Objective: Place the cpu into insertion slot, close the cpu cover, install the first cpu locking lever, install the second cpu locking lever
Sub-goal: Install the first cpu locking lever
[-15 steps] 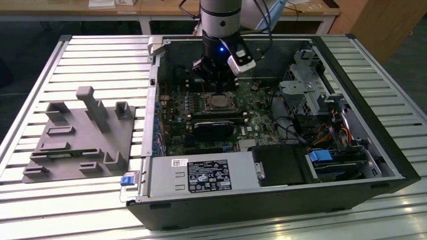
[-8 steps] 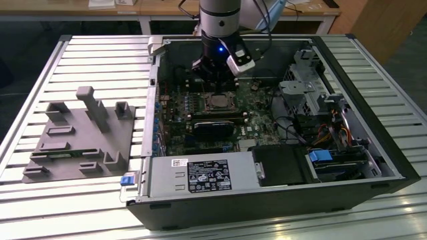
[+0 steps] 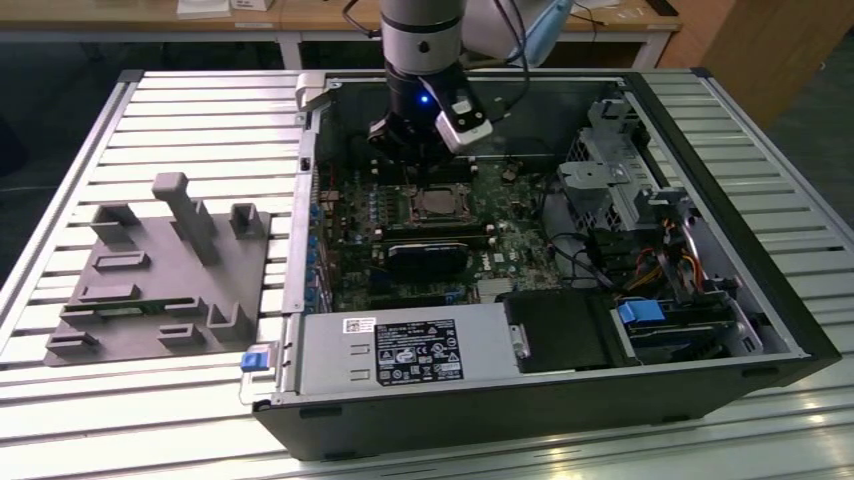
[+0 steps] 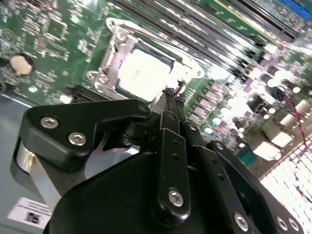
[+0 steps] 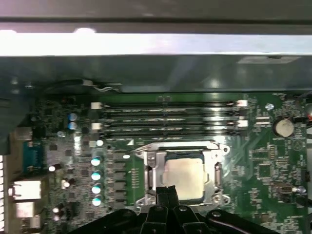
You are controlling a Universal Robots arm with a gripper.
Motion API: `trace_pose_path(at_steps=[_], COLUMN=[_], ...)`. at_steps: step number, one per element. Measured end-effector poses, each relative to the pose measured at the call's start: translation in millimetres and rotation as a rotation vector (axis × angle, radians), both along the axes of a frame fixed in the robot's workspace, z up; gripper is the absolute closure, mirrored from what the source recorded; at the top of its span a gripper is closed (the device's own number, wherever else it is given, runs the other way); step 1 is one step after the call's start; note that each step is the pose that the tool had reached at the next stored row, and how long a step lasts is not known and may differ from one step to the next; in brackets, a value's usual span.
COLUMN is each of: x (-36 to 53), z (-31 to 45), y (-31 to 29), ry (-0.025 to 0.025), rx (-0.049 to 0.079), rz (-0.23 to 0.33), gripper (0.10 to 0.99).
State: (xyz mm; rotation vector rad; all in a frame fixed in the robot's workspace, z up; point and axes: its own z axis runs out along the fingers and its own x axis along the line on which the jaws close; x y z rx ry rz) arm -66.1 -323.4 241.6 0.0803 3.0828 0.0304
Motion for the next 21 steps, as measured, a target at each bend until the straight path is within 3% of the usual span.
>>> trace_pose_path(at_steps=[10, 15, 21], x=[-24.2, -25.8, -25.8], z=[0.0, 1.9, 9.6], y=[0.0, 0.0, 0.0], ry=[-0.0054, -0.0063, -0.0068], rx=[0.000, 0.000, 0.000], rz=[0.000, 0.000, 0.000], gripper=[0.984, 0.984, 0.984])
